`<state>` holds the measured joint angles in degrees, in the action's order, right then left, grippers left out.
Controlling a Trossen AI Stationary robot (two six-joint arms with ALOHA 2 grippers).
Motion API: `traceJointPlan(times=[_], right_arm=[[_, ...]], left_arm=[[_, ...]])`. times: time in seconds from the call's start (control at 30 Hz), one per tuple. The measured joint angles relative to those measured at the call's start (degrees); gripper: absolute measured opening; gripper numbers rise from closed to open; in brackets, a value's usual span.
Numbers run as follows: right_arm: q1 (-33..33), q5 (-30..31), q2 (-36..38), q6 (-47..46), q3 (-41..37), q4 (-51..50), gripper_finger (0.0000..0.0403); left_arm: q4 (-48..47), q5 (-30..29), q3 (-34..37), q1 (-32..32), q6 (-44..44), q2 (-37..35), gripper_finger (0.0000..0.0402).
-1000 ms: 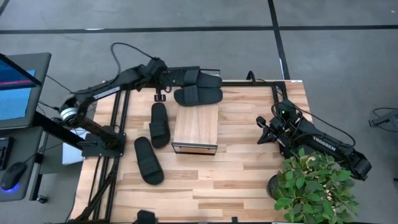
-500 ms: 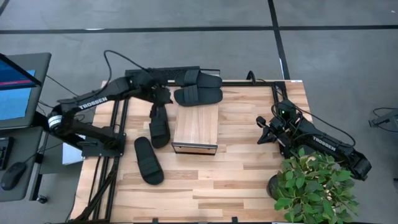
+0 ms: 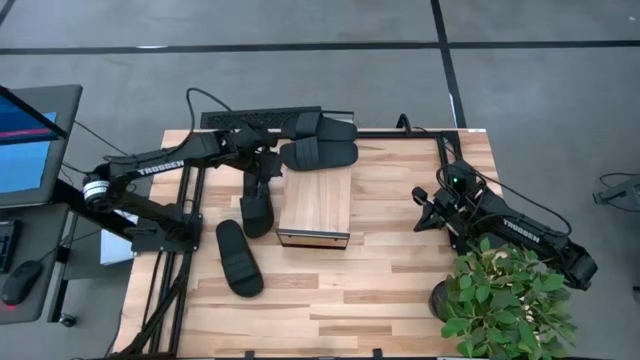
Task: Pick and place slides into the shelf
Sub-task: Adjust the black slides on the shelf
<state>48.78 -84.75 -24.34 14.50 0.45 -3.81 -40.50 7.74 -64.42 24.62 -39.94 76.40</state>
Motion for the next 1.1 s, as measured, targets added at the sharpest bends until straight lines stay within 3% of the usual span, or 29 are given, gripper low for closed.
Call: traceJointPlan(times=[0.33, 0.67, 1.1], right_arm=[[0.01, 0.0, 0.03, 0.0, 0.0, 0.0, 0.0], [0.01, 0.0, 0.0, 0.0, 0.0, 0.0, 0.0], [0.0, 0.0, 0.0, 0.0, 0.0, 0.0, 0.0]], left_arm=[[1.9, -2.65, -0.02, 0.11, -0.45, 4.31, 0.0], [4.44, -7.62, -0.02, 0.79, -1.9, 4.43, 0.0], [5.61, -9.76, -0.02, 3.56, -1.82, 4.42, 0.0]])
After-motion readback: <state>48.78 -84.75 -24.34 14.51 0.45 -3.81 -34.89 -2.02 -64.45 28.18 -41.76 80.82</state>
